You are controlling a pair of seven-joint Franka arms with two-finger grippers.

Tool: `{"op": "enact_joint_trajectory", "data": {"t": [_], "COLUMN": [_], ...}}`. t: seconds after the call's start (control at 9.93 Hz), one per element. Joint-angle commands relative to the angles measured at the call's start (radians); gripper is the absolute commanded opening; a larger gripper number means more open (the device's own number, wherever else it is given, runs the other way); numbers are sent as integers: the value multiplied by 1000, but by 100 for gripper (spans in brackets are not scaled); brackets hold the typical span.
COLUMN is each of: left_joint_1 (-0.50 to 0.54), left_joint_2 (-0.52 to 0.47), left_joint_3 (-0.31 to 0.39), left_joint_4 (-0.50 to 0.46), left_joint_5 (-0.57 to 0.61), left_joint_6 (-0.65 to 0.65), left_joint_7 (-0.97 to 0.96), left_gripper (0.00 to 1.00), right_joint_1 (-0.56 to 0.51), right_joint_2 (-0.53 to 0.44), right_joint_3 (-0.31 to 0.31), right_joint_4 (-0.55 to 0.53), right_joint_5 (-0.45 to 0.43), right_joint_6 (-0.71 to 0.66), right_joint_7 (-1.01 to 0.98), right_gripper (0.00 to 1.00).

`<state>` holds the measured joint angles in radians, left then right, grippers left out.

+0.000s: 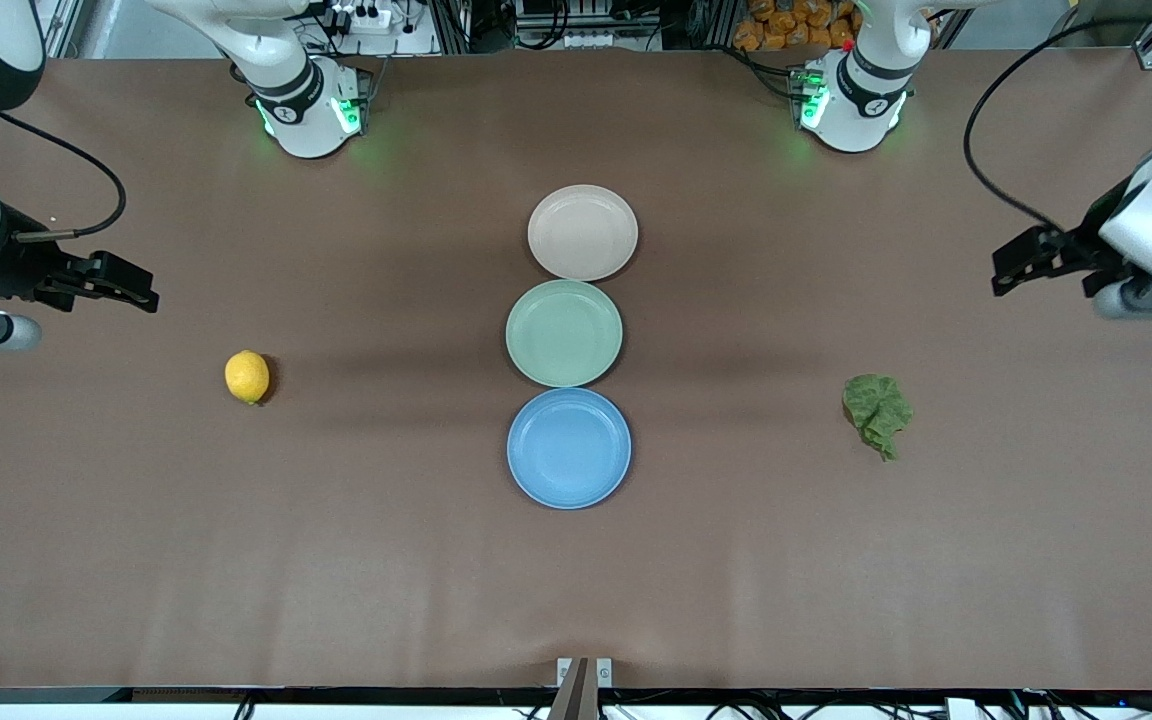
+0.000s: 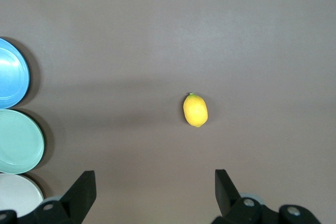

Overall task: Place lemon and lettuce in plates
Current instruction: 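Move the right gripper toward the lemon and the left gripper toward the lettuce, then grasp the lemon with the right gripper while the left gripper grasps the lettuce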

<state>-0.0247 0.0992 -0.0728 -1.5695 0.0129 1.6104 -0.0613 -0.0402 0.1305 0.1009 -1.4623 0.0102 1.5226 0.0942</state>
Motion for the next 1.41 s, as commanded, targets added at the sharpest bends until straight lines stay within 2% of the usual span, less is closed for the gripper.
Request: {"op": "enact_joint_trajectory", "data": {"t": [0.0, 0.2, 0.4, 0.5, 0.71, 0.91, 1.11, 1.31], "left_joint_1": [11, 12, 8, 6, 8, 2, 5, 6], "left_joint_2": [115, 203, 267, 311, 428, 497, 542, 580], "left_joint_3": [4, 4, 2, 2, 1, -2, -4, -5], "left_joint_4": [3, -35, -75, -72, -70, -69, -69, -70], "left_joint_5": [-13, -7, 2, 19, 70, 68, 62, 53], "left_joint_6": [34, 116, 215, 256, 423, 494, 520, 561], "left_joint_7": [38, 38, 37, 38, 38, 34, 32, 23], "left_gripper": [100, 100, 100, 100, 100, 100, 100, 94], "right_joint_1": [-9, -23, -32, -41, -49, -63, -67, -75], "right_joint_2": [-5, -2, 0, 1, 18, 23, 84, 147], "right_joint_3": [-7, -12, -12, -12, -13, -35, -62, -72], "right_joint_4": [-16, -52, -137, -194, -336, -499, -532, -544], "right_joint_5": [-7, -7, -9, -9, -21, -22, -25, -25], "right_joint_6": [-4, 11, 107, 176, 327, 486, 527, 591], "right_joint_7": [6, 2, 2, 2, 2, -17, -46, -106], "right_gripper": [100, 100, 100, 100, 100, 100, 100, 100]}}
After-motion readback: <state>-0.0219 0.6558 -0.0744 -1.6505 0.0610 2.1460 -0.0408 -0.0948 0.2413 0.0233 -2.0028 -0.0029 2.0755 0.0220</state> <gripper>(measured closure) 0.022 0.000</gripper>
